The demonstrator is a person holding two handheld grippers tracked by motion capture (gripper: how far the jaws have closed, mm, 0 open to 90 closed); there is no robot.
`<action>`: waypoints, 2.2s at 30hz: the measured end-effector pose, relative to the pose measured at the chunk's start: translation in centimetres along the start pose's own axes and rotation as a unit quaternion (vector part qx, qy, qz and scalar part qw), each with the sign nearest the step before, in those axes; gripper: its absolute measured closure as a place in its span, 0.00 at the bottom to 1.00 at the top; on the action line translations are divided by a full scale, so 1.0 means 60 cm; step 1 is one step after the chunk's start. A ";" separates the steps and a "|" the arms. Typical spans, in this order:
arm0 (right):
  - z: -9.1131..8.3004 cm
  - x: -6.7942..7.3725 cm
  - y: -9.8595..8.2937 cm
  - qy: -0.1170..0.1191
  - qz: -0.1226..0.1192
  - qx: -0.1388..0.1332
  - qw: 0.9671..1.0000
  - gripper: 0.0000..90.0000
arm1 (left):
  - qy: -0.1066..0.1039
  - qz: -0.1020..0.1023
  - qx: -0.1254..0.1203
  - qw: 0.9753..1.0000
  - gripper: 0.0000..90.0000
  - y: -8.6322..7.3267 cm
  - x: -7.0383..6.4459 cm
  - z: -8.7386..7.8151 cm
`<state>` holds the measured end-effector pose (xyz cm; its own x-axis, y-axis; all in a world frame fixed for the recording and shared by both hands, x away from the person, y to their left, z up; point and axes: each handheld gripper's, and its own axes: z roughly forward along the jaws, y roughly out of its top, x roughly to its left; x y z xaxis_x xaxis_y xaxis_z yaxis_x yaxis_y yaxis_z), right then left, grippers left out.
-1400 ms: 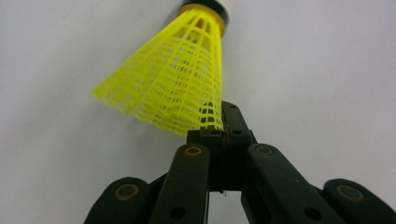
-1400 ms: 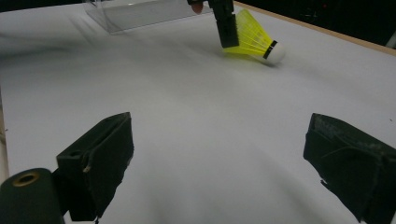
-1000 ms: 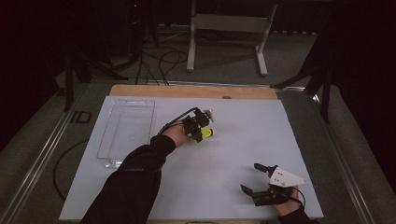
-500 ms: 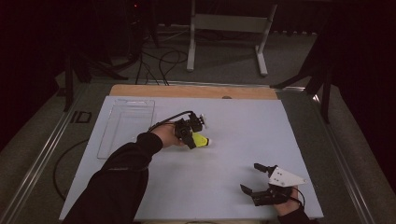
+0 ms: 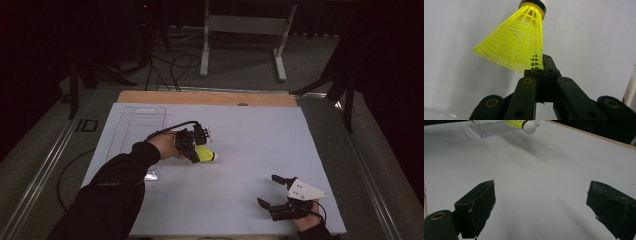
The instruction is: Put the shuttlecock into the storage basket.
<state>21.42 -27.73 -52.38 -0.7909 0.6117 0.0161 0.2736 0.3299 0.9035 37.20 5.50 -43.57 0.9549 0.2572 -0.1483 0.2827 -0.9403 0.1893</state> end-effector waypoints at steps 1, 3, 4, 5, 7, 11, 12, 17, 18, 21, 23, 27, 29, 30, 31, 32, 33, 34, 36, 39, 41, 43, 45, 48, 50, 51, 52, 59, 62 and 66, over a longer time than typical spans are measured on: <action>0.000 0.001 0.000 -0.001 0.001 0.001 1.000 0.10 | 0.000 0.000 -0.004 1.000 1.00 -0.003 -0.001 -0.003; -0.001 0.001 0.001 -0.001 0.001 0.001 1.000 0.10 | -0.001 0.003 -0.003 1.000 1.00 -0.012 -0.006 -0.010; -0.001 0.001 0.001 -0.001 0.000 0.000 1.000 0.10 | 0.001 0.002 -0.005 1.000 1.00 -0.016 -0.008 -0.014; -0.001 0.001 0.001 -0.002 0.002 0.002 1.000 0.10 | 0.001 0.002 -0.006 1.000 1.00 -0.020 -0.010 -0.017; -0.001 0.001 0.001 -0.002 0.003 0.001 1.000 0.10 | 0.004 0.004 -0.009 1.000 1.00 -0.029 -0.013 -0.026; -0.001 0.001 0.002 -0.002 -0.001 0.001 1.000 0.10 | 0.007 0.012 -0.014 1.000 1.00 -0.047 -0.019 -0.044; -0.001 0.001 0.002 -0.002 0.000 0.001 1.000 0.10 | 0.011 0.017 -0.015 1.000 1.00 -0.052 -0.019 -0.050; -0.001 0.001 0.002 -0.002 -0.002 0.001 1.000 0.10 | 0.014 0.011 -0.019 1.000 1.00 -0.072 -0.019 -0.071; -0.001 0.001 0.002 -0.002 -0.001 0.002 1.000 0.10 | 0.019 0.013 -0.018 1.000 1.00 -0.077 -0.020 -0.077; 0.000 0.001 0.002 -0.002 0.000 0.002 1.000 0.10 | 0.023 0.013 -0.020 0.999 1.00 -0.088 -0.023 -0.090; 0.000 0.002 0.003 -0.002 -0.001 0.001 1.000 0.10 | 0.024 0.008 -0.022 0.999 1.00 -0.095 -0.022 -0.099; 0.000 0.002 0.003 -0.002 -0.001 0.000 1.000 0.10 | 0.036 0.001 -0.018 0.999 1.00 -0.114 -0.021 -0.119; 0.000 0.002 0.003 -0.002 -0.001 0.000 1.000 0.10 | 0.039 0.001 -0.019 0.999 1.00 -0.121 -0.020 -0.126; 0.001 0.002 0.003 -0.002 0.003 0.002 1.000 0.10 | 0.041 -0.004 -0.022 0.999 1.00 -0.128 -0.019 -0.131; 0.001 0.002 0.003 -0.002 0.003 0.002 1.000 0.10 | 0.041 -0.004 -0.022 0.999 1.00 -0.128 -0.019 -0.131; 0.002 0.001 0.002 -0.001 0.000 0.000 1.000 0.10 | 0.043 -0.001 -0.022 0.999 1.00 -0.137 -0.016 -0.137; 0.002 0.001 0.002 -0.001 0.000 0.000 1.000 0.10 | 0.043 -0.001 -0.022 0.999 1.00 -0.137 -0.016 -0.137; 0.002 0.002 0.002 -0.001 0.001 0.002 1.000 0.10 | 0.044 -0.006 -0.019 0.999 1.00 -0.143 -0.014 -0.140; 0.001 0.003 0.003 -0.002 0.001 0.001 1.000 0.10 | 0.048 -0.008 -0.017 0.999 1.00 -0.154 -0.011 -0.144; 0.001 0.003 0.003 -0.002 0.002 0.001 1.000 0.10 | 0.050 -0.009 -0.015 0.999 1.00 -0.167 -0.009 -0.150; 0.002 0.002 0.003 -0.001 0.001 0.000 1.000 0.10 | 0.052 -0.012 -0.014 0.999 1.00 -0.180 -0.007 -0.156; 0.002 0.003 0.003 -0.001 0.000 0.001 1.000 0.10 | 0.052 -0.017 -0.014 0.998 1.00 -0.191 -0.004 -0.161; 0.003 0.003 0.003 -0.001 0.000 0.000 1.000 0.10 | 0.051 -0.023 -0.016 0.998 1.00 -0.205 0.000 -0.165; 0.004 0.003 0.003 0.000 -0.001 0.000 1.000 0.10 | 0.052 -0.034 -0.012 0.998 1.00 -0.228 0.008 -0.169; 0.004 0.003 0.003 0.000 0.001 0.001 1.000 0.10 | 0.052 -0.042 -0.012 0.998 1.00 -0.237 0.011 -0.171; 0.004 0.003 0.003 0.000 0.002 0.001 1.000 0.10 | 0.054 -0.042 -0.011 0.998 1.00 -0.241 0.012 -0.172; 0.004 0.003 0.003 0.000 0.002 0.002 1.000 0.10 | 0.053 -0.045 -0.010 0.997 1.00 -0.245 0.013 -0.172; 0.005 0.003 0.003 0.000 0.002 0.003 1.000 0.10 | 0.052 -0.041 -0.010 0.998 1.00 -0.265 0.010 -0.168; 0.004 0.003 0.003 0.000 0.002 0.002 1.000 0.10 | 0.049 -0.038 -0.011 0.998 1.00 -0.269 0.010 -0.165; 0.004 0.003 0.003 0.000 0.003 0.002 1.000 0.10 | 0.043 -0.030 -0.011 0.999 1.00 -0.277 0.009 -0.152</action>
<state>21.47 -27.38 -52.30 -0.7891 0.6139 0.0207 0.2799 0.3294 0.9018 33.87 23.30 -37.95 0.9399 0.3329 -0.0763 0.3415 -0.9175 0.2037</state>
